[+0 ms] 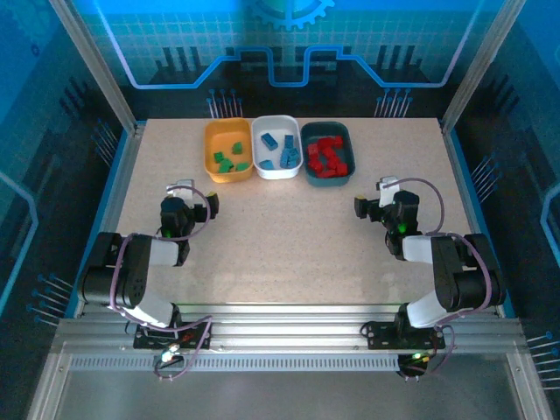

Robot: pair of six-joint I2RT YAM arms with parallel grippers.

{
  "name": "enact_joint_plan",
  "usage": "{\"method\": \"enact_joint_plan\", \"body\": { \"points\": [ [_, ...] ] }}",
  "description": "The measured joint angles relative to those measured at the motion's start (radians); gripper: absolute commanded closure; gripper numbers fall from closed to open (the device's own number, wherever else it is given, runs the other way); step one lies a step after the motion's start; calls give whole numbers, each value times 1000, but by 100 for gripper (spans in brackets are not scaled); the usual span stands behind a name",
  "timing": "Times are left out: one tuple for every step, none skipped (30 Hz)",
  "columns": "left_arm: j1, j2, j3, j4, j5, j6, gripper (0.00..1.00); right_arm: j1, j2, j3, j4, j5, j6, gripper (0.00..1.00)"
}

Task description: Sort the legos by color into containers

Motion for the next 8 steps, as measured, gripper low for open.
{"method": "enact_joint_plan", "body": {
  "points": [
    [0, 0, 1, -3, 0, 0, 1, 0, 0, 0, 0, 0, 0, 0],
    [0, 0, 1, -5, 2, 0, 1, 0, 0, 0, 0, 0, 0, 0],
    [0, 0, 2, -7, 3, 0, 1, 0, 0, 0, 0, 0, 0, 0],
    [0, 0, 2, -9, 3, 0, 1, 0, 0, 0, 0, 0, 0, 0],
    [0, 0, 2, -10, 3, 0, 1, 0, 0, 0, 0, 0, 0, 0],
    [0, 0, 2, -9, 3, 0, 1, 0, 0, 0, 0, 0, 0, 0],
    [0, 0, 2, -9, 3, 0, 1, 0, 0, 0, 0, 0, 0, 0],
    [0, 0, 2, -9, 3, 0, 1, 0, 0, 0, 0, 0, 0, 0]
  ]
}}
